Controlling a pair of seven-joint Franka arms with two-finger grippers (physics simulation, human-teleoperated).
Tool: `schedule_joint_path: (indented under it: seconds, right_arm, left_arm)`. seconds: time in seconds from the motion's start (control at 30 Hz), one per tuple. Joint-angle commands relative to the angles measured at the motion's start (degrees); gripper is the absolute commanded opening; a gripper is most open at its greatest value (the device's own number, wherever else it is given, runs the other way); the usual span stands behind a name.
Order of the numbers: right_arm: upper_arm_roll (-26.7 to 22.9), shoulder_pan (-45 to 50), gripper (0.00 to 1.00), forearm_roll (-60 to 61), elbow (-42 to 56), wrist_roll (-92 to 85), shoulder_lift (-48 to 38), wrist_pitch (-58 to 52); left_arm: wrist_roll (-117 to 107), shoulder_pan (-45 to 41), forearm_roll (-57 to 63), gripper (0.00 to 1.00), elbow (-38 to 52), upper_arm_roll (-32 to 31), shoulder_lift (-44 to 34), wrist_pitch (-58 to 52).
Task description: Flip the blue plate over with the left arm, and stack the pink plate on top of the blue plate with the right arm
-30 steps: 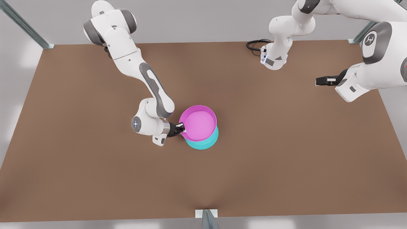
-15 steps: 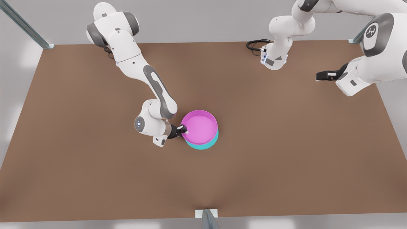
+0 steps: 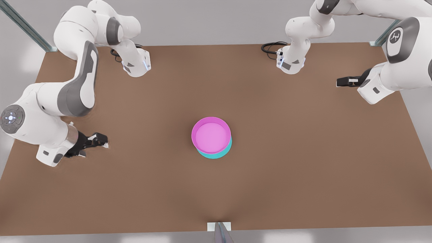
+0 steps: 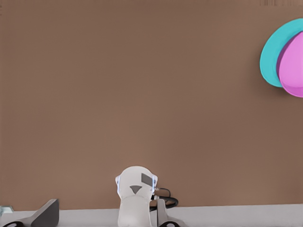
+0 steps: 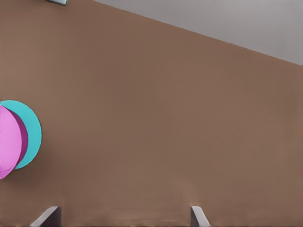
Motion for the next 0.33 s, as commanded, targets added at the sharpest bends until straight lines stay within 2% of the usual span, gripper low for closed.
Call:
schedule_joint_path:
  seconds: [0.0,0.07,0.1,0.3]
  right_arm:
    - [1.11,-0.64,1.00,-7.90,-2.39,3.24,-7.22,-17.29]
    - [11.82,-6.16,1.00,-16.24,-16.79,4.56,-18.03,-8.62]
    - [14.65,-8.11,1.00,-16.87,-23.14,7.27,-22.00,-5.17]
    - [14.65,-8.11,1.00,-16.87,-23.23,8.16,-21.92,-5.08]
  left_arm:
    - [-0.23,-0.06,-0.07,1.00,0.04,-0.01,-0.08,0.33]
    - [-0.41,-0.06,-0.07,1.00,-0.05,-0.01,-0.08,0.33]
    - [-0.41,0.02,-0.07,1.00,0.04,-0.01,-0.08,0.41]
    - [-0.41,-0.06,0.02,1.00,-0.05,-0.10,-0.08,0.06]
